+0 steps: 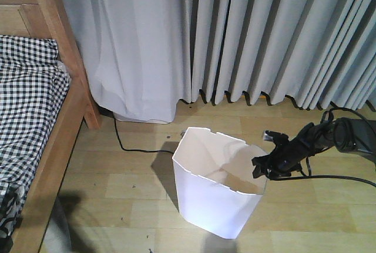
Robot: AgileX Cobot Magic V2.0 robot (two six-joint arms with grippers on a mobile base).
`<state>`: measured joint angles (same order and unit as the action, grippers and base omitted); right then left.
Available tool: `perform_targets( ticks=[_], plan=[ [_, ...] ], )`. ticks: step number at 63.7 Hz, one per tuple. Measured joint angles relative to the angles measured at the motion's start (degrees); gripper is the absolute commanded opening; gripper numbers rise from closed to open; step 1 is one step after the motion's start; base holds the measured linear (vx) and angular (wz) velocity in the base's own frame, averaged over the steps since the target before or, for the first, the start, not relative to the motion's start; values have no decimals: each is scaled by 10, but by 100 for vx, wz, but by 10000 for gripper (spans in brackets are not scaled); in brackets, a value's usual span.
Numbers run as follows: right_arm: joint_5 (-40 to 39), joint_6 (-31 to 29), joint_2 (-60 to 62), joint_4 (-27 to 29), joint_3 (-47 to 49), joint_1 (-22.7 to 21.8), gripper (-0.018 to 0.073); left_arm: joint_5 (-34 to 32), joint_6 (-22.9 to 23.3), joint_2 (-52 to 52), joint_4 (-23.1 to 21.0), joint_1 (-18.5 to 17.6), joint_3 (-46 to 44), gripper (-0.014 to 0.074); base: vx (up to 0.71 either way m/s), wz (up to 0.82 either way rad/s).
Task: Move trash bin to bedside with robot
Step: 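Open the right gripper and lift it off the bin rim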
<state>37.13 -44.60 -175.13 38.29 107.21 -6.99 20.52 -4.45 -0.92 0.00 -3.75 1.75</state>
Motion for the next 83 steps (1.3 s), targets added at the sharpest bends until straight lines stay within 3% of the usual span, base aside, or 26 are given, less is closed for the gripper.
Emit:
perform_targets(
  ticks=[10,22,32,42,61,71,83],
  plan=[
    [-21,95,16,-56,0,0,457,0,0,0,0,0,0,-7,0,0],
    [-27,207,28,-170,-9,5,457,0,0,0,0,0,0,-7,0,0],
    [-113,271,93,-221,-111,12,457,0,0,0,0,0,0,-7,0,0],
    [-213,253,198,-228,-264,14,457,0,0,0,0,0,0,-7,0,0],
    [-273,219,501,-228,-490,21,457,0,0,0,0,0,0,-7,0,0],
    [-270,214,682,-228,-552,24,457,0,0,0,0,0,0,-7,0,0],
    [-213,213,900,-239,-583,25,457,0,0,0,0,0,0,-7,0,0]
  ],
)
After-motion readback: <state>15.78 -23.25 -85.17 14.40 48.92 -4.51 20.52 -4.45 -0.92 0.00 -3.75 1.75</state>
